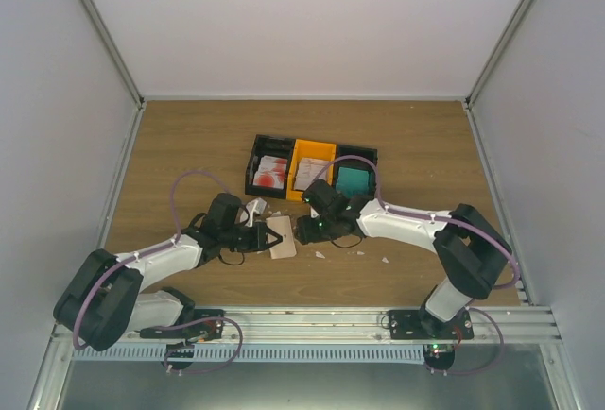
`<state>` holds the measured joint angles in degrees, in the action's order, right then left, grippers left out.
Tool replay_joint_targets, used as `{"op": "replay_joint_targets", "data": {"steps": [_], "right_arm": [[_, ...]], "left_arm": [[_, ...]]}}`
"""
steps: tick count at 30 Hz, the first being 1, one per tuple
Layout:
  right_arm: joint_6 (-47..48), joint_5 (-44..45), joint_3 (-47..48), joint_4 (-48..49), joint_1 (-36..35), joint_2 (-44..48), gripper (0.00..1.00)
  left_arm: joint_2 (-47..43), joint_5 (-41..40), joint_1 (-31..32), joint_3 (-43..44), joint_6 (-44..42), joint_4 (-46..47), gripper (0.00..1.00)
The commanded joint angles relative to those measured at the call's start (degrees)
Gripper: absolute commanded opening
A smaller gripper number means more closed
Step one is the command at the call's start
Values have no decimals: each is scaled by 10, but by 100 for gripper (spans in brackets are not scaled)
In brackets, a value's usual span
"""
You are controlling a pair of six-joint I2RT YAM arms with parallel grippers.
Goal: Put the credit cards into the card holder
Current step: Open the card holder at the center of the board.
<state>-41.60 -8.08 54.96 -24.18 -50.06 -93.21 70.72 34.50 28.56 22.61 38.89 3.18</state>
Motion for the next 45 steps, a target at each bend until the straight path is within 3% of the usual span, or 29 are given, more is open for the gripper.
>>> {"op": "replay_joint_targets", "data": {"steps": [1, 7, 12, 18, 20, 30, 35, 40, 45], "right_arm": [[3, -37, -14, 46, 6, -4, 53], [0, -50, -30, 80, 11, -17, 31], [-2, -66, -44, 119, 18, -28, 27], [-7, -50, -49, 138, 21, -36, 9], [-7, -41, -49, 137, 22, -32, 1], [14, -35, -59, 29, 23, 25, 1], [20, -46, -41, -14, 23, 52, 0], [16, -93, -14, -3, 22, 56, 1], [12, -135, -3, 28, 22, 58, 0]], "left_arm": [[3, 4, -1, 20, -13, 16, 0], [11, 12, -1, 21, -15, 18, 0], [16, 17, -1, 20, -14, 22, 0], [19, 17, -2, 17, -13, 22, 0], [20, 12, -1, 16, -11, 19, 8], [16, -47, -2, 13, 9, -3, 61], [-5, -93, -1, 19, 14, -35, 70], [-34, -195, -1, 32, 26, -114, 75], [-78, -179, -1, 32, 23, -101, 76]]}}
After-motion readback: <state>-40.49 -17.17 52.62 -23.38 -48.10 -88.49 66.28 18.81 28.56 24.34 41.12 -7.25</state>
